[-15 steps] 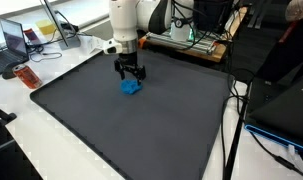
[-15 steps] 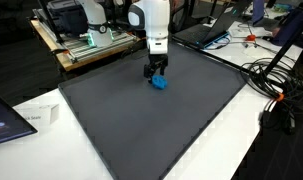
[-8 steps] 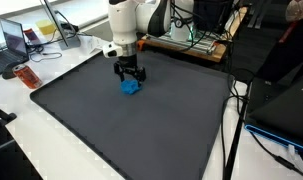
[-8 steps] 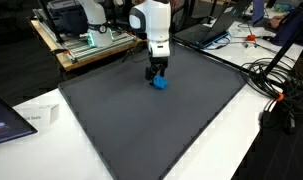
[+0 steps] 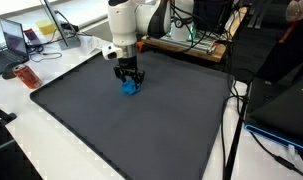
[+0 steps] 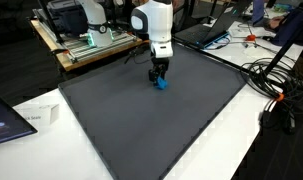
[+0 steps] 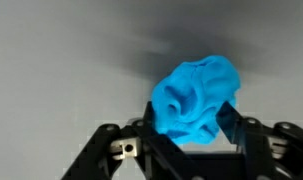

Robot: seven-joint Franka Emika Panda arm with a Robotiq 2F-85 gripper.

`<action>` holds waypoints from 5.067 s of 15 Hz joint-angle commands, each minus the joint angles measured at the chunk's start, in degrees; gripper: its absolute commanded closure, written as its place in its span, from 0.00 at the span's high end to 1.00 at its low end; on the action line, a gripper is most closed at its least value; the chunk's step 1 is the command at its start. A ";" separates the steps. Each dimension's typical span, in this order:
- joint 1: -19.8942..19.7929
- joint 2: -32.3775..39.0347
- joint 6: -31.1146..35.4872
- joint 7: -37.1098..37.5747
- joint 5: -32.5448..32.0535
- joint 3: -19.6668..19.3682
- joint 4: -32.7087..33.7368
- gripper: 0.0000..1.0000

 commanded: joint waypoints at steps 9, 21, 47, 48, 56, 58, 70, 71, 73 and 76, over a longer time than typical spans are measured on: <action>-2.74 1.15 -1.35 -1.67 -0.89 2.30 1.78 0.11; -1.48 -2.92 -1.02 0.46 -1.39 1.38 -1.43 0.99; 13.65 -16.27 -24.46 62.03 -31.22 -0.67 0.09 1.00; 13.60 -16.03 -25.35 63.12 -31.00 -0.18 0.92 1.00; 13.34 -12.69 -31.53 70.16 -29.39 2.11 8.21 1.00; 13.46 -11.34 -33.26 70.56 -28.50 2.64 10.22 1.00; 16.50 -0.36 -52.96 78.10 -28.02 4.21 25.83 1.00; 16.62 0.53 -53.78 78.03 -27.90 4.30 27.13 1.00; 16.79 2.68 -55.52 77.40 -27.37 4.38 30.26 1.00; 16.52 6.00 -56.72 75.40 -25.79 4.13 35.25 1.00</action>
